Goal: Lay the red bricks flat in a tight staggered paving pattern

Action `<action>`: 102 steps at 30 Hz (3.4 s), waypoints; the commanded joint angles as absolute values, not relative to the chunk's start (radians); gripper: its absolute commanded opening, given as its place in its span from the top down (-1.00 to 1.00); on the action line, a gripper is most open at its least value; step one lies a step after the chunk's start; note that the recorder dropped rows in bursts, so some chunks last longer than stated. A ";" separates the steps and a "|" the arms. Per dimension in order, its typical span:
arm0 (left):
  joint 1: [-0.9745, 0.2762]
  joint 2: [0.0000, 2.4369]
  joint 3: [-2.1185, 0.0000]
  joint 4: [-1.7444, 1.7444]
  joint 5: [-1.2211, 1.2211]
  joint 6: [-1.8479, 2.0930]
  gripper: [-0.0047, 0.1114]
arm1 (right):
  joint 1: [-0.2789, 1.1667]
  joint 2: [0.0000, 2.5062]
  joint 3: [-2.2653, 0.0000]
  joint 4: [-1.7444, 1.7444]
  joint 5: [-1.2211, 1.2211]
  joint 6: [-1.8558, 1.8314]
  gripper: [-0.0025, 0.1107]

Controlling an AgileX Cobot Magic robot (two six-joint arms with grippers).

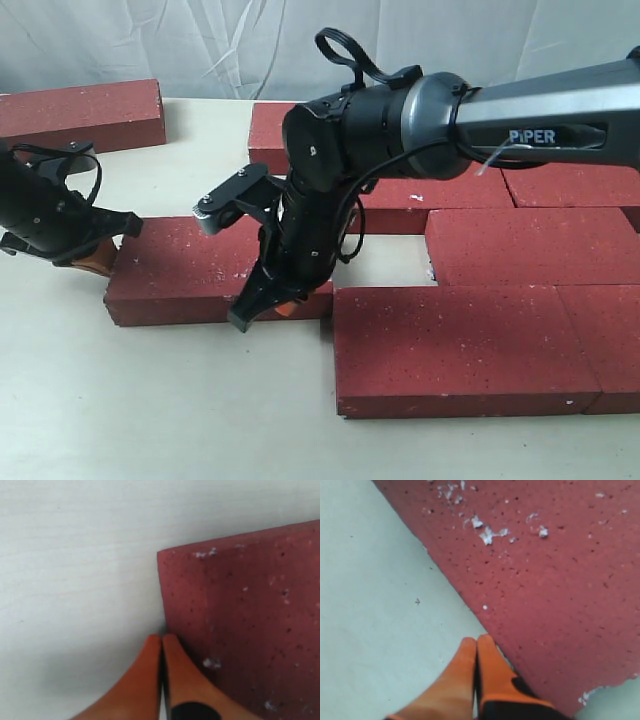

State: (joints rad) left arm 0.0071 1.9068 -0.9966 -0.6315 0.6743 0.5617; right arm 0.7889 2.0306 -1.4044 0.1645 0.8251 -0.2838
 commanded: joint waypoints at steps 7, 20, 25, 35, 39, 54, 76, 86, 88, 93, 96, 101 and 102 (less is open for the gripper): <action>0.008 1.908 -0.995 -0.632 0.658 0.563 0.92 | 0.790 2.032 -1.399 0.170 0.824 -0.264 0.97; 0.008 1.914 -0.995 -0.650 0.658 0.563 0.92 | 0.790 1.985 -1.401 0.211 0.823 -0.264 0.97; 0.008 1.914 -0.995 -0.665 0.658 0.563 0.92 | 0.778 1.935 -1.401 0.204 0.800 -0.174 0.97; -0.013 1.914 -0.995 -0.694 0.675 0.563 0.92 | 0.720 1.865 -1.401 0.029 0.769 0.086 0.97; -0.032 1.914 -0.995 -0.684 0.665 0.565 0.92 | 0.707 1.865 -1.401 0.026 0.790 0.086 0.97; 0.043 1.914 -0.995 -0.613 0.646 0.558 0.92 | 0.721 1.931 -1.401 0.163 0.892 -0.066 0.97; 0.048 1.914 -0.995 -0.684 0.650 0.560 0.92 | 0.721 1.999 -1.401 0.230 0.974 -0.181 0.97; 0.048 1.914 -0.995 -0.684 0.652 0.561 0.92 | 0.721 1.999 -1.401 0.158 0.928 -0.154 0.97; 0.048 1.914 -0.995 -0.684 0.652 0.561 0.92 | 0.721 1.999 -1.401 0.142 0.926 -0.141 0.97; 0.048 1.914 -0.995 -0.684 0.652 0.561 0.92 | 0.721 1.999 -1.401 0.216 0.949 -0.167 0.97; 0.048 1.914 -0.995 -0.684 0.652 0.561 0.92 | 0.723 1.999 -1.401 0.229 0.961 -0.205 0.97; 0.048 1.914 -0.995 -0.679 0.652 0.561 0.92 | 0.721 1.999 -1.401 0.200 0.926 -0.187 0.97; 0.048 1.914 -0.995 -0.679 0.652 0.561 0.92 | 0.721 1.999 -1.399 0.200 0.923 -0.187 0.97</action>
State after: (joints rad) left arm 0.0465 1.9087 -0.9957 -0.6769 0.6500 0.5602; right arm 0.7235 2.0003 -1.4044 0.2133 0.9357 -0.1880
